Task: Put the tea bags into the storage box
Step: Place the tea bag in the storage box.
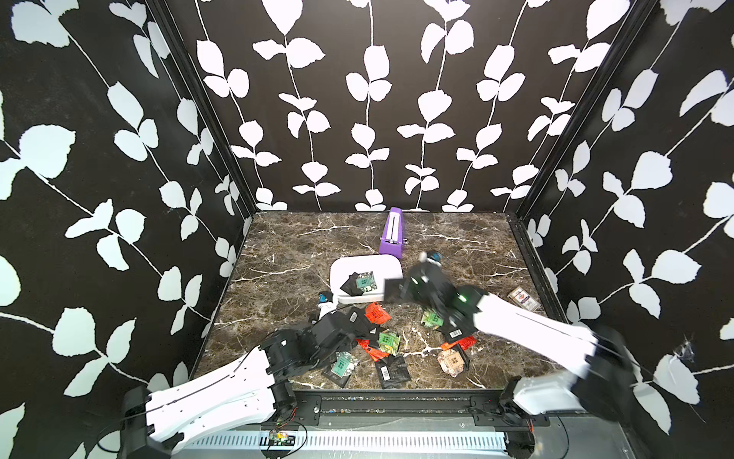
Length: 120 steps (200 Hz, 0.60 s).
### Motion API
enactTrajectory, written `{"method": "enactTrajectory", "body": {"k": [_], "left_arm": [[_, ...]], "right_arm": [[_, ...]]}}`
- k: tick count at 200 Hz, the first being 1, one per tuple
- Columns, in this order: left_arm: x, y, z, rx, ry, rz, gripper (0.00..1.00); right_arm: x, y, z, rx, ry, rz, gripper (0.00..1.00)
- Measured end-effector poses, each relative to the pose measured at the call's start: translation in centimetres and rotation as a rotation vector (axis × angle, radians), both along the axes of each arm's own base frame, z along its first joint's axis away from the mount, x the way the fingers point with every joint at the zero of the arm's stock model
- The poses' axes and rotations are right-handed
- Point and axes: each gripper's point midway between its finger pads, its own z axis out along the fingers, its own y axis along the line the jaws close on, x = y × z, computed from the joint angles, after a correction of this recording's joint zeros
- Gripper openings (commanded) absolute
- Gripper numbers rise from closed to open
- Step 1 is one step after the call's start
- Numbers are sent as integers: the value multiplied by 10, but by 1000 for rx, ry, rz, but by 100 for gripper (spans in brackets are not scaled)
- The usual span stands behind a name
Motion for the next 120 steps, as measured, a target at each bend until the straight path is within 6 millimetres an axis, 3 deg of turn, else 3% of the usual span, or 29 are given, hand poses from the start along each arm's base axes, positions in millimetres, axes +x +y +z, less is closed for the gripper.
{"method": "enactTrajectory", "body": {"k": [26, 56, 69, 85, 99, 120], "left_arm": [[-3, 6, -6, -13, 15, 22, 32], [-4, 7, -6, -18, 20, 28, 33], [-4, 7, -6, -15, 22, 27, 33], [-5, 7, -6, -15, 22, 27, 34], [-5, 7, -6, -12, 23, 26, 34], [-5, 7, -6, -10, 20, 20, 33]], "right_arm": [[33, 41, -16, 29, 23, 53, 0], [61, 73, -39, 41, 56, 88, 0], [68, 78, -49, 35, 72, 92, 21], [73, 78, -59, 13, 86, 94, 34], [73, 73, -64, -9, 100, 88, 41], [74, 66, -61, -27, 97, 85, 43]]}}
